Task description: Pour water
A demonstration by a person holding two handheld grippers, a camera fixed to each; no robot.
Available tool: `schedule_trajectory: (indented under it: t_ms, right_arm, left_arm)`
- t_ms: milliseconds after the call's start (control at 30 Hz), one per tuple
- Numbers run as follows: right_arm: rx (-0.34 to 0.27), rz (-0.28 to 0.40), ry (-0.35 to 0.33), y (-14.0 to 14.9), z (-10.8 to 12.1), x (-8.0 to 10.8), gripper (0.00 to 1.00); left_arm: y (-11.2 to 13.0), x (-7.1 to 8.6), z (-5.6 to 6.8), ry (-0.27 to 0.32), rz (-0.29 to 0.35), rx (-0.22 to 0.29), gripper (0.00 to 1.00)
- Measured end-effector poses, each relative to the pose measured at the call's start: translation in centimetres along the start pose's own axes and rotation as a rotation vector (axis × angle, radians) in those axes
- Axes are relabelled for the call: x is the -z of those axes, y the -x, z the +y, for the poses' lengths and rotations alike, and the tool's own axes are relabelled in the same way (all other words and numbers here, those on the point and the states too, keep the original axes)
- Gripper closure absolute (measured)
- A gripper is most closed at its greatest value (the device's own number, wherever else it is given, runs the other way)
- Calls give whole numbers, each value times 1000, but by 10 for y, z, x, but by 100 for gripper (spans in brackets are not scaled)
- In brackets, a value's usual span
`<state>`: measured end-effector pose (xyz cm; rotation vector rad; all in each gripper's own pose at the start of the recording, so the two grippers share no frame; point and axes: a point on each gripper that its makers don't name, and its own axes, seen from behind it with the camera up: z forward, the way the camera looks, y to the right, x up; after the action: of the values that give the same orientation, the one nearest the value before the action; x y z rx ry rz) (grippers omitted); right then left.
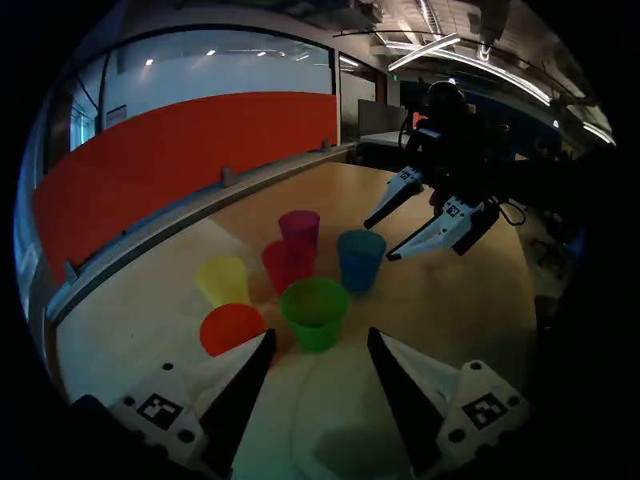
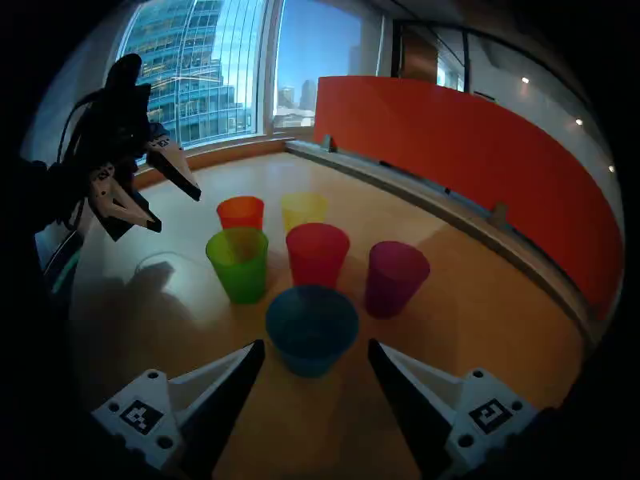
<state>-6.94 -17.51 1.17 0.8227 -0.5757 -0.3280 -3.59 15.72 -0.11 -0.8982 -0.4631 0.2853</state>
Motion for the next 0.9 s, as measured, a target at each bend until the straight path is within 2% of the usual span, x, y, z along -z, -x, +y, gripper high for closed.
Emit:
schedule_trajectory:
  t_ms: [500, 900]
  right_arm:
    - [-22, -15, -23, 2, -4, -30, 0]
    - [-24, -15, -16, -1, -2, -42, 0]
  left_arm:
    - [-1, 0, 0, -2, 0, 0, 16]
    - [2, 0, -1, -1, -5, 3, 15]
